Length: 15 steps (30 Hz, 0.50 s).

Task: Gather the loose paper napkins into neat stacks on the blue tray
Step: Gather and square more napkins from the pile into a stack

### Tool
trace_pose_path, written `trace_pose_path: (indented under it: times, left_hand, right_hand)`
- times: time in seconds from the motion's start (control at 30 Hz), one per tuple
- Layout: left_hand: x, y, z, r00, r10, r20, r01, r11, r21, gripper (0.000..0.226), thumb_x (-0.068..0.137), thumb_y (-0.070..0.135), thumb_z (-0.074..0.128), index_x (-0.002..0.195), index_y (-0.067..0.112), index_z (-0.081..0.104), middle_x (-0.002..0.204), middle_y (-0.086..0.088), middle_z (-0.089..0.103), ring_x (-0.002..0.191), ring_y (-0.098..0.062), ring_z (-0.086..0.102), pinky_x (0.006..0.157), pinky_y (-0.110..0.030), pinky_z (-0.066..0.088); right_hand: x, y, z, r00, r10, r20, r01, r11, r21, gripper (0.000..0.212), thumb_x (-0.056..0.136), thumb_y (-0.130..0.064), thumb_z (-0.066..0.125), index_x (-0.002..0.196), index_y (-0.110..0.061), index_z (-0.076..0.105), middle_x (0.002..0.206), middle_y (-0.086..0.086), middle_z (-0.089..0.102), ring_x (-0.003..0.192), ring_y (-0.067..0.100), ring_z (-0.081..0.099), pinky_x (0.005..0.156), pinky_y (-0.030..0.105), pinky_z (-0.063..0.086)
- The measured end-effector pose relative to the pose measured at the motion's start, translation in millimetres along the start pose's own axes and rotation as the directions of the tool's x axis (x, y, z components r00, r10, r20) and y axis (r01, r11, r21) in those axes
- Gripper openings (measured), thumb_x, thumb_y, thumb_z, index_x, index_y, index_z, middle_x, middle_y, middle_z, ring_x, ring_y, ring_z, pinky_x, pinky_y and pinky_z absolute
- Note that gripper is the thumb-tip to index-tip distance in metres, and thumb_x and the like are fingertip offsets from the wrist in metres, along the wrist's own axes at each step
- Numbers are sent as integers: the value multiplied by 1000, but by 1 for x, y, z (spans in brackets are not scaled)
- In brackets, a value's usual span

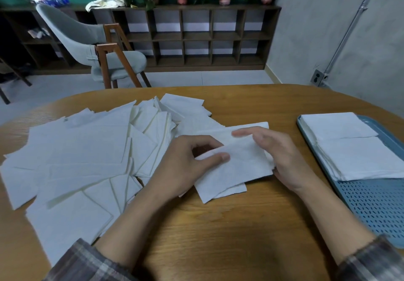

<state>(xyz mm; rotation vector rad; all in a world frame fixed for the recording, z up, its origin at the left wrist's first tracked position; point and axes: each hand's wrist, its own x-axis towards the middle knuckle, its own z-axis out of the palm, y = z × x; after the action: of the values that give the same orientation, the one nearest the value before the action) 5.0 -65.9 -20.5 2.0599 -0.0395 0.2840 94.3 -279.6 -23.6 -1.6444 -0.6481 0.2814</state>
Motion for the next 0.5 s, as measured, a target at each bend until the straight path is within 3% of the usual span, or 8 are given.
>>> trace_pose_path:
  times: [0.07, 0.17, 0.37, 0.5]
  left_hand:
    - [0, 0, -1, 998, 3, -67, -4, 1000, -18, 12, 86, 30, 86, 97, 29, 83, 97, 26, 77, 97, 8, 68, 80, -7, 48]
    - [1, -1, -1, 991, 13, -130, -16, 1000, -17, 19, 80, 29, 90, 98, 29, 83, 95, 21, 78, 97, 4, 69, 84, -9, 50]
    - [3, -4, -1, 980, -15, -199, 10, 1000, -27, 21, 78, 33, 92, 96, 34, 82, 88, 16, 76, 92, -4, 70, 79, -14, 52]
    - [2, -6, 3, 977, 3, -215, -2, 1000, 6, 23, 79, 36, 91, 99, 35, 81, 91, 13, 74, 93, -6, 67, 79, -14, 50]
  right_hand:
    - [-2, 0, 6, 999, 18, 47, -18, 1000, 0, 39, 87, -56, 66, 115, -32, 79, 124, -10, 74, 115, 10, 69, 91, 28, 50]
    - [-3, 1, 12, 998, 12, 64, -10, 999, -42, 28, 94, -38, 76, 121, -35, 73, 123, -13, 73, 113, 7, 68, 87, 21, 50]
    - [-4, -5, 17, 999, -4, 46, 5, 1000, -15, 45, 98, -18, 68, 138, -35, 57, 104, -21, 71, 96, -1, 68, 74, 16, 53]
    - [-4, -5, 17, 1000, -8, 20, 9, 999, -40, 54, 99, -21, 69, 142, -49, 49, 114, -14, 71, 100, 7, 70, 74, 22, 57]
